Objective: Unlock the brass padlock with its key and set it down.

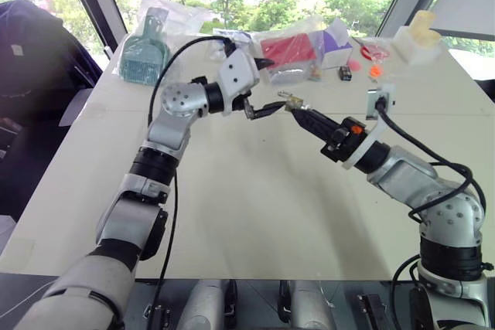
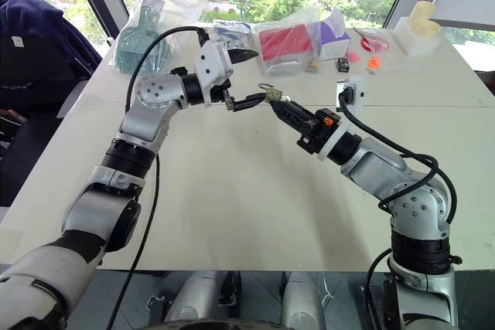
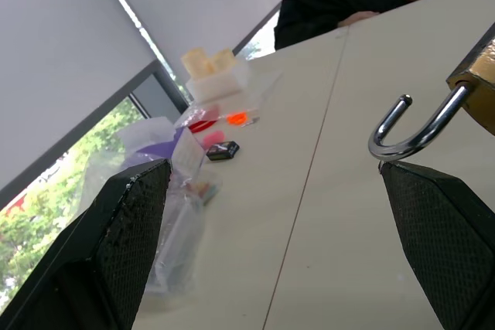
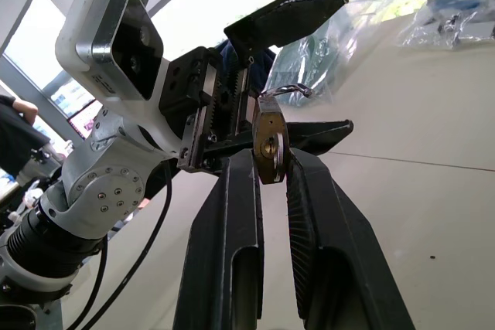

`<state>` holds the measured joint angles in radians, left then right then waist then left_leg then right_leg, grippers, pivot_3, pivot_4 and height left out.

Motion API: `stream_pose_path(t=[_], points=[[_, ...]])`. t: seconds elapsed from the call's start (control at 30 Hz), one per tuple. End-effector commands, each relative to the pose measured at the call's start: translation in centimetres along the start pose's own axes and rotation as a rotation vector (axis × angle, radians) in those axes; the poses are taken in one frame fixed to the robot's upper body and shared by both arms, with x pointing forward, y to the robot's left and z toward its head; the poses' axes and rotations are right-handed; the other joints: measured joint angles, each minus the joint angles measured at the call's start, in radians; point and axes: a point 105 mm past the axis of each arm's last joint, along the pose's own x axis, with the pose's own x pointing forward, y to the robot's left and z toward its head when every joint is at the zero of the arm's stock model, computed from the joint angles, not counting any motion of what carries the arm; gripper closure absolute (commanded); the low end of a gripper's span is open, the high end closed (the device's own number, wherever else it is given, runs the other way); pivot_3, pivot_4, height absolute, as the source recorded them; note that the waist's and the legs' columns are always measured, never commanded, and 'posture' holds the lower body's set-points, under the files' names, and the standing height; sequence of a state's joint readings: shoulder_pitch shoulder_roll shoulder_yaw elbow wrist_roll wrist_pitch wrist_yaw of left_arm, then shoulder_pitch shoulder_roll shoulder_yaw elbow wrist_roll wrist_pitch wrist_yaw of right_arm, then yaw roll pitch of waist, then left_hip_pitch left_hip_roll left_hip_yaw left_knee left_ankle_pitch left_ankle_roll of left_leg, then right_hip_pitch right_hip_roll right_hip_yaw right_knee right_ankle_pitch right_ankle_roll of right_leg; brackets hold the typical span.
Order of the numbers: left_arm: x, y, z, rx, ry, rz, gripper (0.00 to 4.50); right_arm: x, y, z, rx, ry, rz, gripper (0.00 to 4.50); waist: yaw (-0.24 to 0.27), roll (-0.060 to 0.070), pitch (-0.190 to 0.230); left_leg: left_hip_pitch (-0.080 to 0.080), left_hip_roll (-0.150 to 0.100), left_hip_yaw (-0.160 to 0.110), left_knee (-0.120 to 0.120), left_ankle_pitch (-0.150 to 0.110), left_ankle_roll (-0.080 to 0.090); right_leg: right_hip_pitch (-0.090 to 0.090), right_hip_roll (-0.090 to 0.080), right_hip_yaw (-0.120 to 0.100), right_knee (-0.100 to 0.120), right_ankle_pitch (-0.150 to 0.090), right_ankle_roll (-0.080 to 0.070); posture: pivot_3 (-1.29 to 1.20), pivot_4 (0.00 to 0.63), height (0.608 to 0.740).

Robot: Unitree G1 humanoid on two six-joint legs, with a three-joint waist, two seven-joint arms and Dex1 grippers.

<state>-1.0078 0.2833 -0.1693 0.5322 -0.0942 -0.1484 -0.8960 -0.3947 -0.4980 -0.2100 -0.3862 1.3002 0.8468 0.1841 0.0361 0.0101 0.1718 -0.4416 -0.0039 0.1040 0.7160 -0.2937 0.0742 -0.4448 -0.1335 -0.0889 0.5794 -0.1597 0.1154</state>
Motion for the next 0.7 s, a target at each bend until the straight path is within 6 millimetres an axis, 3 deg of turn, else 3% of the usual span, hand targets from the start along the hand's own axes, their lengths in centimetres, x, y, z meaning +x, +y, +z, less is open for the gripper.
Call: stream_pose_path(t=[0.03, 0.47, 0.7], points=[[0.14, 1.09, 1.98, 0.066, -0.054, 0.039, 0.02, 0.03, 0.93, 0.60, -0.019, -0.018, 0.036, 4.50, 0.000, 0.000, 0.000, 0.000, 0.000, 0.000, 0.000, 0.000, 0.000, 0.000, 0.000, 0.000, 0.000, 0.000, 0.000, 0.00, 0.150, 0.735], [0.33, 1.67, 2.74, 0.105, -0.092, 0.109, 0.02, 0.07, 0.91, 0.25, -0.011, -0.009, 0.034, 4.50, 0.000, 0.000, 0.000, 0.000, 0.000, 0.000, 0.000, 0.000, 0.000, 0.000, 0.000, 0.000, 0.000, 0.000, 0.000, 0.00, 0.150, 0.735], [0.14, 1.57, 2.21, 0.075, -0.074, 0.113, 0.02, 0.13, 0.76, 0.10, -0.006, -0.005, 0.030, 4.50, 0.000, 0.000, 0.000, 0.000, 0.000, 0.000, 0.000, 0.000, 0.000, 0.000, 0.000, 0.000, 0.000, 0.000, 0.000, 0.00, 0.150, 0.735]])
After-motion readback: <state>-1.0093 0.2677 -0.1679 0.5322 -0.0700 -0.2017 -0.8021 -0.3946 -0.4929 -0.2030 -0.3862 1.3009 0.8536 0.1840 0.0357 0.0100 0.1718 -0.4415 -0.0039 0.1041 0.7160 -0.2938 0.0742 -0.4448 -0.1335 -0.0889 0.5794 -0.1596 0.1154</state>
